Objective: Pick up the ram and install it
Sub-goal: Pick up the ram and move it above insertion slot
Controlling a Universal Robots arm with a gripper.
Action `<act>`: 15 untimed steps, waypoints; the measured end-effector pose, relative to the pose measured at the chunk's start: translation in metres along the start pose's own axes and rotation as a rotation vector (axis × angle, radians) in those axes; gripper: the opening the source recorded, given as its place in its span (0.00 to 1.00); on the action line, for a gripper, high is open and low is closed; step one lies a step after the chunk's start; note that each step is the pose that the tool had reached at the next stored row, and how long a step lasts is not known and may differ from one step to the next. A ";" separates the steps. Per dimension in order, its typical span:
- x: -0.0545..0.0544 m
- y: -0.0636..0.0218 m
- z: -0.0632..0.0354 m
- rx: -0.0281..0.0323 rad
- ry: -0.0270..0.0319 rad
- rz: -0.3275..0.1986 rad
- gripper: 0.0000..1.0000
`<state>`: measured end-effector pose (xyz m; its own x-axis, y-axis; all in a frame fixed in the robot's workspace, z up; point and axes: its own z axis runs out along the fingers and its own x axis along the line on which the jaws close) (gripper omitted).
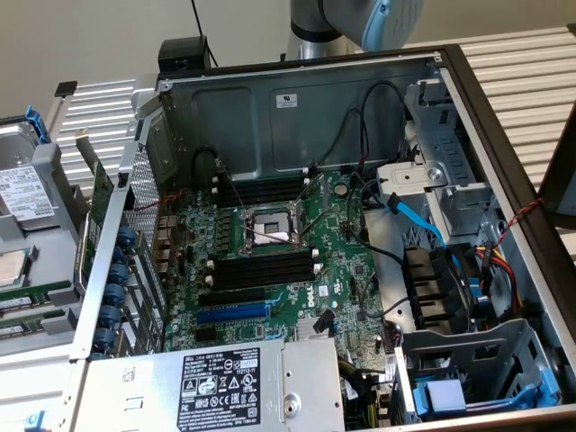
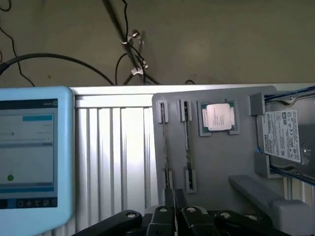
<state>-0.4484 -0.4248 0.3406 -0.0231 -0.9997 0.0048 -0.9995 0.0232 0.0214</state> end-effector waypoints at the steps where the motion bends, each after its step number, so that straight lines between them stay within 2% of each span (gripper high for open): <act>1: 0.000 0.0010 0.0010 0.0010 -0.0009 -0.005 0.24; 2: 0.000 0.0018 0.0022 0.0026 -0.0016 -0.009 0.30; 5: 0.000 0.0036 0.0060 0.0050 -0.0034 -0.029 0.36; 6: 0.000 0.0041 0.0078 0.0050 -0.0039 -0.039 0.42; 11: 0.000 0.0044 0.0168 0.0051 -0.0034 -0.087 0.42; 15: 0.000 0.0043 0.0242 0.0052 -0.0033 -0.098 0.42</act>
<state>-0.4531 -0.4248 0.3166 0.0745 -0.9972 -0.0004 -0.9971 -0.0745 0.0164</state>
